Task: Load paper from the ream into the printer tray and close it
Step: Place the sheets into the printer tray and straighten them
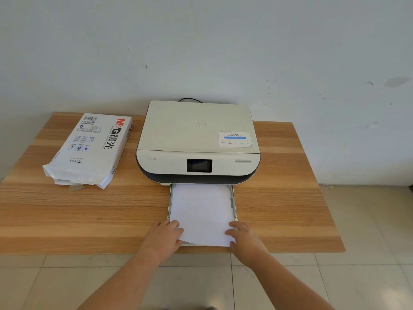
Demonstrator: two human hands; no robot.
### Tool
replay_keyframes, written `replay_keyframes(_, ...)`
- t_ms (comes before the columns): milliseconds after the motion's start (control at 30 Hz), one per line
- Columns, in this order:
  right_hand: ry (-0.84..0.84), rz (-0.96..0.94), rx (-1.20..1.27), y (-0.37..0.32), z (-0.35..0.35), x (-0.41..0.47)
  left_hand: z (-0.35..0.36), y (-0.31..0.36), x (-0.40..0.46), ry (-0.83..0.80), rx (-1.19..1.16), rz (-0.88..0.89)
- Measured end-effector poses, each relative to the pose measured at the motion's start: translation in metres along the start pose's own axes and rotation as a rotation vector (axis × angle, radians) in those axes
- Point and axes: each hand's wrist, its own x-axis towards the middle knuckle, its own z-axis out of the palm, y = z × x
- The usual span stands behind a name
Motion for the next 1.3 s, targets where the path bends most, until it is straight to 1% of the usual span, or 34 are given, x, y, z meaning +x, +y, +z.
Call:
replay_keyframes(233,0.036,-0.018,-0.024,0.003,0.006,0.007,0.001,0.002,0.007,0.083,-0.061,-0.052)
replay_keyframes(400,0.052,-0.07,-0.091,-0.001,0.008,0.015,0.004,0.003,0.011,0.096,-0.073,-0.064)
replay_keyframes(500,0.079,-0.045,-0.096,-0.001,0.009,0.02,0.007,0.002,0.014,0.1,-0.032,-0.052)
replay_keyframes(633,0.074,-0.019,-0.05,0.0,0.013,0.026,0.009,0.003,0.015,0.114,-0.012,-0.046)
replay_keyframes(767,0.097,0.014,-0.012,0.001,0.017,0.031,0.012,0.002,0.016,0.097,0.015,-0.068)
replay_keyframes(967,0.1,-0.005,-0.02,0.003,0.018,0.034,0.01,0.002,0.021,0.074,0.039,-0.063)
replay_keyframes(1167,0.063,-0.016,-0.037,0.002,0.017,0.032,0.006,0.002,0.025,0.007,0.032,-0.041)
replay_keyframes(1300,0.057,-0.031,-0.066,0.0,0.013,0.032,0.005,-0.001,0.026,-0.01,0.031,-0.038)
